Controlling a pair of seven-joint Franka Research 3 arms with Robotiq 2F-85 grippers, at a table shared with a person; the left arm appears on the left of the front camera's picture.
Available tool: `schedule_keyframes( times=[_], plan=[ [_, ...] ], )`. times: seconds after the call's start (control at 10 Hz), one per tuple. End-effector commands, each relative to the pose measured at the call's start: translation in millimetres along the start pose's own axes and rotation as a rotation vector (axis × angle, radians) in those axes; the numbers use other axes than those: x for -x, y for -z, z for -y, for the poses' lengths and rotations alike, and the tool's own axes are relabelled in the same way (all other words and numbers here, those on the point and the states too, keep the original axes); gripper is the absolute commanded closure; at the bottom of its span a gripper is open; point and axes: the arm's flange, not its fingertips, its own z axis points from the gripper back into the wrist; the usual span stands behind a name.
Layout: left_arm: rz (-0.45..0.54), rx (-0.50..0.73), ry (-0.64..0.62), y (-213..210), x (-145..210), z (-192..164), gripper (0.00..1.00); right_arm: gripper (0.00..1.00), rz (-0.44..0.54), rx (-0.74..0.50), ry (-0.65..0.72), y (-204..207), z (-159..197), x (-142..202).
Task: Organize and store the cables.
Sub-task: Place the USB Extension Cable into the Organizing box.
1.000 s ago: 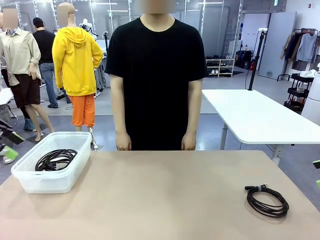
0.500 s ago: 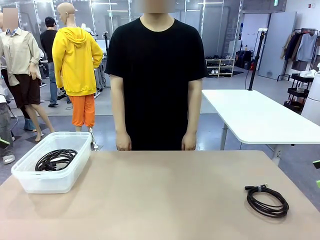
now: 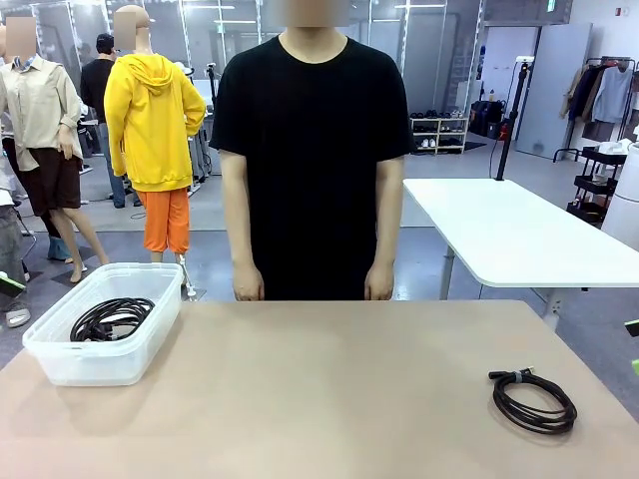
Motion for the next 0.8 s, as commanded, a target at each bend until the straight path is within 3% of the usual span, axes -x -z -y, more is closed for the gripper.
schedule_keyframes(
  times=[0.0, 0.1, 0.2, 0.3, 0.7],
  plan=[
    [0.004, -0.001, -0.021, -1.4, -0.6, -1.1, 0.00, 0.00, 0.015, 0.003, 0.009, -1.2, 1.2, -2.3],
    [0.004, -0.001, -0.021, -1.4, -0.6, -1.1, 0.00, 0.00, 0.000, 0.000, 0.000, 0.0, 0.0, 0.0],
    [0.004, -0.001, -0.021, -1.4, -0.6, -1.1, 0.00, 0.00, -0.137, 0.074, -0.048, -2.4, -12.7, -22.6],
    [0.004, -0.001, -0.021, -1.4, -0.6, -1.1, 0.00, 0.00, -0.206, 0.091, -0.093, -3.3, -20.5, -52.9],
    [0.004, -0.001, -0.021, -1.4, -0.6, -1.1, 0.00, 0.00, -0.554, 0.053, -0.200, 71.9, 18.4, -114.2]
  ],
)
